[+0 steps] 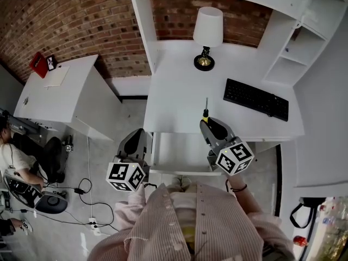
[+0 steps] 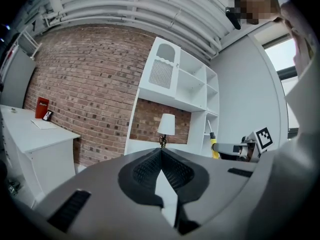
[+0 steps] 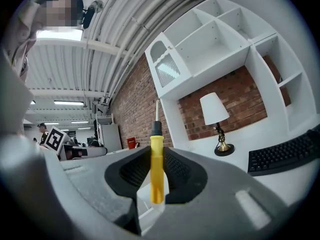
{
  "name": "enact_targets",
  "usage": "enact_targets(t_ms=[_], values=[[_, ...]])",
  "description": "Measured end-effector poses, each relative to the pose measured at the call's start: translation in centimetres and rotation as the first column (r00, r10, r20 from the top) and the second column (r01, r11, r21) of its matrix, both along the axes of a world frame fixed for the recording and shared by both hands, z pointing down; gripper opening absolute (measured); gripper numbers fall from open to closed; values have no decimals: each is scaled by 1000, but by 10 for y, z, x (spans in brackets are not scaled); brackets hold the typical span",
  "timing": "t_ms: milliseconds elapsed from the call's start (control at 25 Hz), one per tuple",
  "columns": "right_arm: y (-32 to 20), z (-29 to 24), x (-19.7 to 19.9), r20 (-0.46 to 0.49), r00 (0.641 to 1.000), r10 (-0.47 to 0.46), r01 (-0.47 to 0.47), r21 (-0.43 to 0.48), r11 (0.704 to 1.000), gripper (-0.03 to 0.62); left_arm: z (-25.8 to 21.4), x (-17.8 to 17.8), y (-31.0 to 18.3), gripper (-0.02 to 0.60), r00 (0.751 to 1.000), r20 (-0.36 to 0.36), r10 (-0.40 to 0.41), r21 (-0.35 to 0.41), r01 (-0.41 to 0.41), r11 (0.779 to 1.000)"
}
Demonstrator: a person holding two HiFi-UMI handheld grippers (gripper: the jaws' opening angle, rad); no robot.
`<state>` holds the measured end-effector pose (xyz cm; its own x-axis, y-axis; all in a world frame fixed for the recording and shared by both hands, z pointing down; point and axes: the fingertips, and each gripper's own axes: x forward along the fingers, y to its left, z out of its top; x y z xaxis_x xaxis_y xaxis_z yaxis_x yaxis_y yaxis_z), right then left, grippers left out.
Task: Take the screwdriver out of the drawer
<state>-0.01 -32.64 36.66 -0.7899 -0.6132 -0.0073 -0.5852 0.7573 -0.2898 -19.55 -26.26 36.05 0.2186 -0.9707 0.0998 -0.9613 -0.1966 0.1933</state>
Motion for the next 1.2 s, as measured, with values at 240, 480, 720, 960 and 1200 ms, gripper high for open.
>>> enact_targets(t_ms=[240,480,720,960,1200], values=[[-6,-13,24,42,997,57,-58,16,998,78,-12,-1,-1,-2,1000,16,-12,31,11,999],[-10,-27,40,61,993,101,-103,40,994,78,-24,-3,-1,-2,999,25,-27,57,25,998],[-12,-29,46,45,991,126,-129,52,990,79,-29,-7,-2,-2,998,45,-43,73,40,997],[-14,-24,47,26,991,129,-130,49,990,80,-26,-8,-4,-2,998,46,-50,64,47,997],[-15,-19,45,1,992,126,-125,53,991,79,-19,-5,-5,-2,997,62,-43,49,40,998]])
